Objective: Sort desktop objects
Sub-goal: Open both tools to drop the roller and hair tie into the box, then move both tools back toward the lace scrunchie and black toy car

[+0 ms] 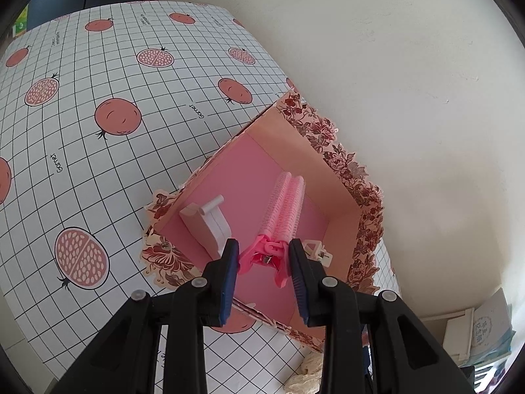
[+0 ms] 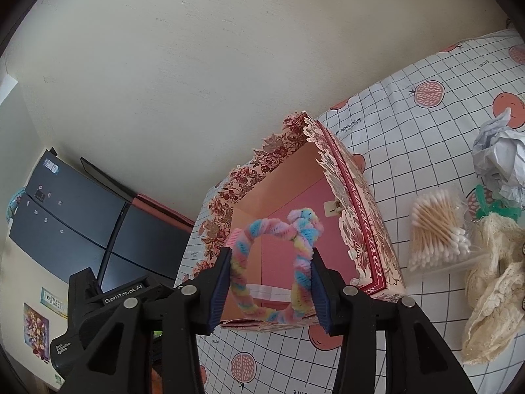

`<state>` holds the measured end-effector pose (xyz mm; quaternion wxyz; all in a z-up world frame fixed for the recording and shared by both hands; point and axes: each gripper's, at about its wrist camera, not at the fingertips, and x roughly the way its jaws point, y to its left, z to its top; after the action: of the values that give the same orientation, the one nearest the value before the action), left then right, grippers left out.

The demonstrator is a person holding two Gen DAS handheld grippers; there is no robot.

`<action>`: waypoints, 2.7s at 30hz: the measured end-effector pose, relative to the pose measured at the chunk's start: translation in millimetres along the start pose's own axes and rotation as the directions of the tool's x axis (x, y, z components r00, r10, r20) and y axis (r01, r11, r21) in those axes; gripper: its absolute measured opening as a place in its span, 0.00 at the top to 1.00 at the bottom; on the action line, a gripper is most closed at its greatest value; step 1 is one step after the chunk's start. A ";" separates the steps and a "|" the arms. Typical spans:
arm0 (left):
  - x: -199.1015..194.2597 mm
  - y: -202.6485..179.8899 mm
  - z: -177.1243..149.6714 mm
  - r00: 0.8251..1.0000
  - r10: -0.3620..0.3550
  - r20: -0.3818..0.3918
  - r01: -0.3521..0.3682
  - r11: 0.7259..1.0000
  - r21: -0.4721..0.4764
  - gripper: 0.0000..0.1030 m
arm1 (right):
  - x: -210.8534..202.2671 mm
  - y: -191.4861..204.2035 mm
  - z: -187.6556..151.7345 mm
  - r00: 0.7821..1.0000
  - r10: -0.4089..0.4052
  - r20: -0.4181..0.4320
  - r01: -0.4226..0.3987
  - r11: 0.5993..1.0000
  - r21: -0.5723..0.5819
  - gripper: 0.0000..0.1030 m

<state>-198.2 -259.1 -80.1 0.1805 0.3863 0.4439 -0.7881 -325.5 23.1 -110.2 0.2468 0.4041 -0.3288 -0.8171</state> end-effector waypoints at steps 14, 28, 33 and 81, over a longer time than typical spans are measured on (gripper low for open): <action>1.8 1.4 -0.4 1.000 0.008 -0.005 -0.008 1.000 -0.007 0.69 | 3.3 -2.0 -1.3 1.000 -0.011 -0.006 0.011 1.000 0.003 0.47; -0.8 -9.7 -4.3 0.999 0.029 -0.025 -0.028 0.999 0.038 0.68 | -0.9 -1.5 -1.1 1.000 -0.003 -0.013 0.003 1.000 0.003 0.44; -3.4 -14.1 -6.1 0.999 0.034 -0.024 -0.033 0.998 0.045 0.68 | -3.5 -4.2 -0.5 1.000 -0.007 -0.010 0.007 1.000 0.005 0.44; -14.7 -104.2 -71.5 0.995 0.104 0.005 -0.099 0.927 0.362 0.49 | -123.0 -28.9 42.7 0.979 -0.180 0.099 0.190 0.976 -0.107 0.42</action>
<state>-222.2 -143.6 -32.4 0.1437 0.4408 0.2722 -0.8432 -296.7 139.0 -50.7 0.1778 0.3813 -0.2527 -0.8713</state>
